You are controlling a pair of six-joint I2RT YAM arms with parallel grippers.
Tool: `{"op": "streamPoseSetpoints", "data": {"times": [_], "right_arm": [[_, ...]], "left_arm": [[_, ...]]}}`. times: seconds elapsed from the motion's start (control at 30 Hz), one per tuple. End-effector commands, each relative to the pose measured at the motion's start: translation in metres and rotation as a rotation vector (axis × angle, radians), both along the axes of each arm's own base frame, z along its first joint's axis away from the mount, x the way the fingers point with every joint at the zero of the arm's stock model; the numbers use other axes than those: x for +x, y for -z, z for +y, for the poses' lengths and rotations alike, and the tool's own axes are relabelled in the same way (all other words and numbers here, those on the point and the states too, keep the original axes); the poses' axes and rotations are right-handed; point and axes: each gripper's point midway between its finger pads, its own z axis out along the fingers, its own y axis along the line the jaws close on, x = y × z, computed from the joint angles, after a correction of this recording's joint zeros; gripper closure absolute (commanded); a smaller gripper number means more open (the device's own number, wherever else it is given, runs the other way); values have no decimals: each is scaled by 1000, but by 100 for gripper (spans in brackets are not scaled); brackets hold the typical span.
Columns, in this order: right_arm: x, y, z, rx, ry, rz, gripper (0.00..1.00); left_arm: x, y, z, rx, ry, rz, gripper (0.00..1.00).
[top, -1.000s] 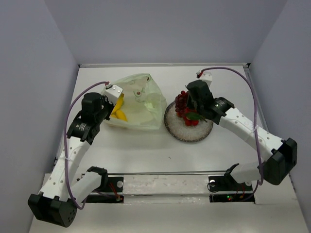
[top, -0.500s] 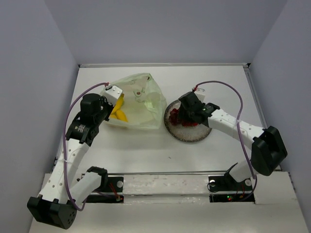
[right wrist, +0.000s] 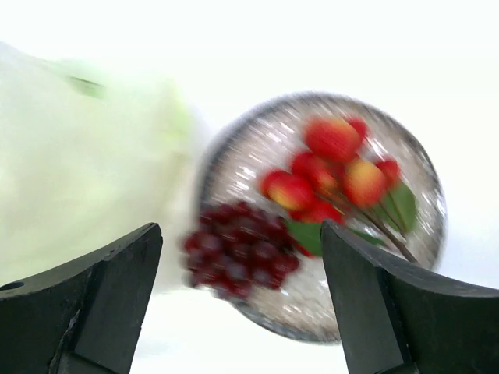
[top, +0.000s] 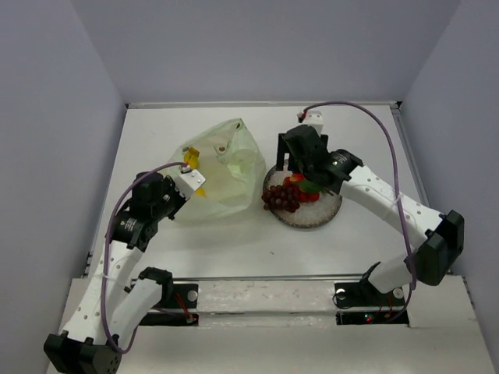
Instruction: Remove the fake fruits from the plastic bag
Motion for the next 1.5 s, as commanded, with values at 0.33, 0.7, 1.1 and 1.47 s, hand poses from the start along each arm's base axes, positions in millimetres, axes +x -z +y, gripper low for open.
{"op": "streamPoseSetpoints", "data": {"times": [0.33, 0.7, 1.1, 1.47], "right_arm": [[-57, -84, 277, 444, -836, -179, 37], [0, 69, 319, 275, -660, -15, 27], [19, 161, 345, 101, -632, 6, 7], [1, 177, 321, -83, -570, -18, 66]], "left_arm": [[-26, -10, 20, 33, -54, -81, 99], [-37, 11, 21, 50, -24, -56, 99], [-36, 14, 19, 51, -14, -43, 98], [-27, 11, 21, 63, -36, -56, 98]]}}
